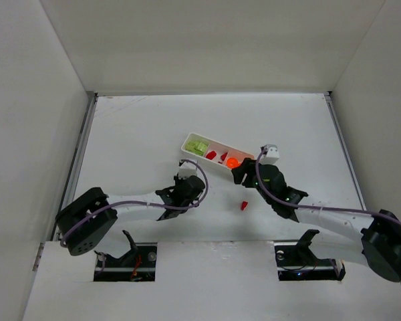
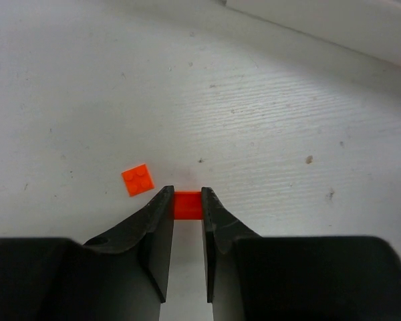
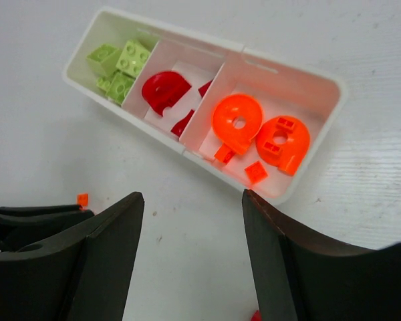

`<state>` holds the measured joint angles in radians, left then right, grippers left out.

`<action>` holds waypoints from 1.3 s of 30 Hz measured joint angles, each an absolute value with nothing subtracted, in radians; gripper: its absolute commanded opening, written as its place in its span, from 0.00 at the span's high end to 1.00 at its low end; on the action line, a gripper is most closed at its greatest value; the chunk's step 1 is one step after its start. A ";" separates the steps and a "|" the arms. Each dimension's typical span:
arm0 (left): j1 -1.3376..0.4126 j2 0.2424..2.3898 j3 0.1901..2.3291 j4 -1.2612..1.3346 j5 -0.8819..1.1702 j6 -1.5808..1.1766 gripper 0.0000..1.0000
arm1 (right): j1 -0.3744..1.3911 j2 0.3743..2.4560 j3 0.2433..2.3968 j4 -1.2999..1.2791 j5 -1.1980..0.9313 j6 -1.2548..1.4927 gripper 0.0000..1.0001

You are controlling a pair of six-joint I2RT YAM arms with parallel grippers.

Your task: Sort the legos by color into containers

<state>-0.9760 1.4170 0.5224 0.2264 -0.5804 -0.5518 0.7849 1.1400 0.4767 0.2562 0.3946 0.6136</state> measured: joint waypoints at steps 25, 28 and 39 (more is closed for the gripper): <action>-0.963 1.880 1.200 0.212 -0.371 -0.501 0.67 | 0.559 0.864 0.328 0.237 0.450 0.731 0.75; -0.960 1.892 1.218 0.210 -0.369 -0.493 0.57 | 0.554 0.884 0.328 0.229 0.449 0.734 0.81; -0.944 1.657 1.044 0.225 -0.370 -0.477 0.53 | 0.702 0.952 0.396 0.118 0.481 0.731 0.94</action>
<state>-0.9443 1.6569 1.0443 0.2249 -0.3698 -0.4767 0.7017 0.9520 0.3958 0.1177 0.4812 0.7315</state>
